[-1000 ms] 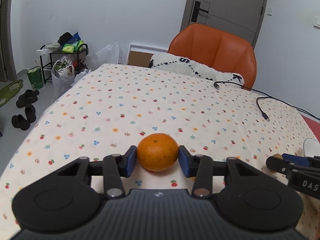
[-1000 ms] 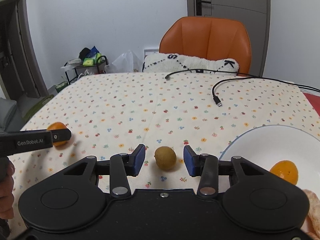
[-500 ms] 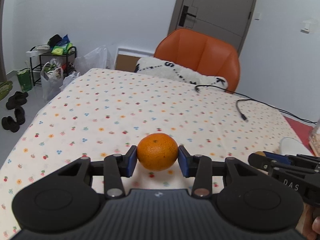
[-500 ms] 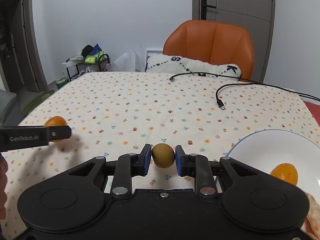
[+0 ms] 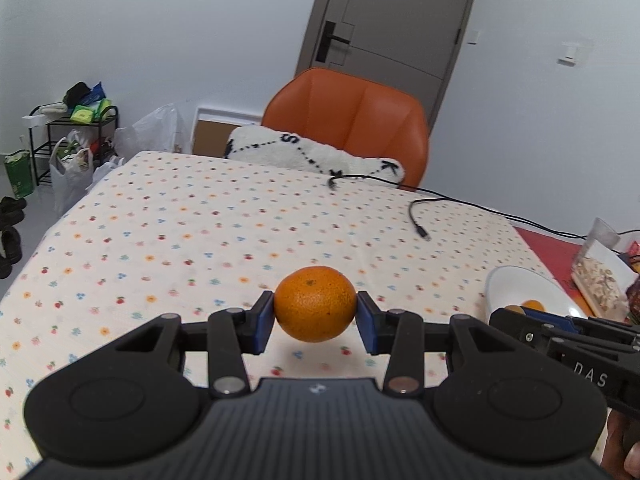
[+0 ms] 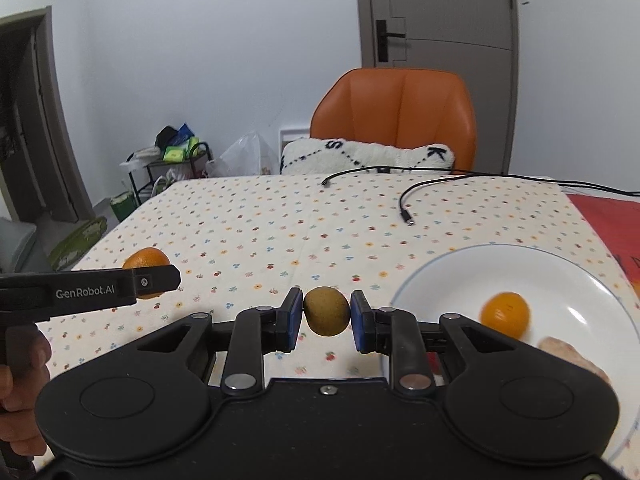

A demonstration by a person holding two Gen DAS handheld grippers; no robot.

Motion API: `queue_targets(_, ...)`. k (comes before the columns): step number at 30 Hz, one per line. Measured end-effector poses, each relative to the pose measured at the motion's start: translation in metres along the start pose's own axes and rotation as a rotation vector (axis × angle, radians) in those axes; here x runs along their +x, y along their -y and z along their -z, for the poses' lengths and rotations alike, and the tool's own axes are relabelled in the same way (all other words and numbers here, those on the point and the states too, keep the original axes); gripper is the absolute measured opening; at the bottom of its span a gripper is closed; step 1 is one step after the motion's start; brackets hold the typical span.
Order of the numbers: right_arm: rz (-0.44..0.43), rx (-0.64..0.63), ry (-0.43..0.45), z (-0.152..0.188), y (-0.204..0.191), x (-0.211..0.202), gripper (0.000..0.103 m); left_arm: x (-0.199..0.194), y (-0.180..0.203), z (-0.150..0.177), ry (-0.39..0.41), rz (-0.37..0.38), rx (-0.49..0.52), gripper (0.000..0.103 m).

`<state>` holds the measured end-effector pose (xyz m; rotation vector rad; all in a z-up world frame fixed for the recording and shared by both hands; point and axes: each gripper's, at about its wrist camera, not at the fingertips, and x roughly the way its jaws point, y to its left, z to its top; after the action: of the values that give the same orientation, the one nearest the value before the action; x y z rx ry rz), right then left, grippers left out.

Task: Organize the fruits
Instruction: 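Carry the orange in the left tool while the right tool carries the kiwi to the plate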

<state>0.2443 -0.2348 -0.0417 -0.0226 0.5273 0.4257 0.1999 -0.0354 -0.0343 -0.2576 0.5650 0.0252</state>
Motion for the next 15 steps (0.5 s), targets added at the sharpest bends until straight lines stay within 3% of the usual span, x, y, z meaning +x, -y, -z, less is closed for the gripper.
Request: queue_targets(15, 0.040, 0.062, 0.046, 0.017, 0.026, -0.045, 0.024, -0.019, 0.037, 0.009, 0.014, 0.077, 0.044, 0.042)
